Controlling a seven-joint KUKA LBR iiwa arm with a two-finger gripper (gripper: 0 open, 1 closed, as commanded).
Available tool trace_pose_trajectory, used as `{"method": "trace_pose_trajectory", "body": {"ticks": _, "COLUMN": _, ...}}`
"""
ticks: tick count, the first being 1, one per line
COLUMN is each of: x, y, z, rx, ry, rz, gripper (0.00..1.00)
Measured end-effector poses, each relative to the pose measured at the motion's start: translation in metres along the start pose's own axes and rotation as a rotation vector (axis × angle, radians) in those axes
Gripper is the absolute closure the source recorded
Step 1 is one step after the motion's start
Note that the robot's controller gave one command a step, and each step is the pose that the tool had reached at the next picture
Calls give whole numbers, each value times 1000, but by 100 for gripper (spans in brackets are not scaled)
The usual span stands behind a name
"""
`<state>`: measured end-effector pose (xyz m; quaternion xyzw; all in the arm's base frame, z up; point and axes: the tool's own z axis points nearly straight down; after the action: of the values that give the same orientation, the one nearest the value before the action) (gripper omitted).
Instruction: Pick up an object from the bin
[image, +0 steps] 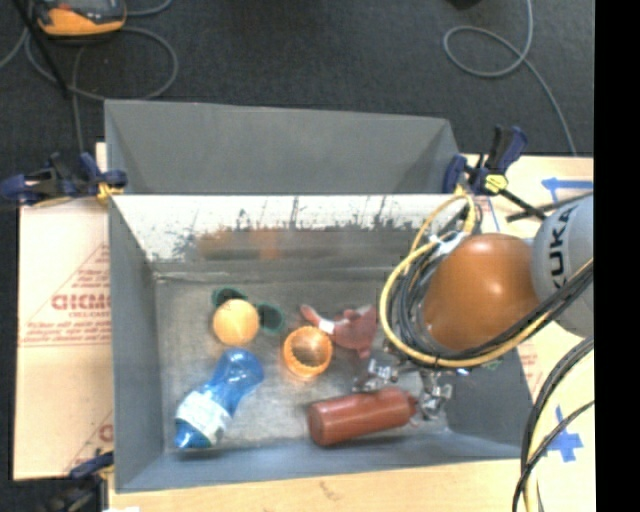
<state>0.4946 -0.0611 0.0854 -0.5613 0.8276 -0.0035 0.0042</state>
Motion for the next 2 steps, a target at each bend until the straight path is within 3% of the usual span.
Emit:
{"method": "trace_pose_trajectory", "body": {"ticks": 1, "x": -29, "y": 7, "z": 1, "rx": 29, "ry": -13, "rz": -201, "gripper": 100}}
{"method": "trace_pose_trajectory", "body": {"ticks": 2, "x": -29, "y": 7, "z": 1, "rx": 29, "ry": -13, "rz": -202, "gripper": 100}}
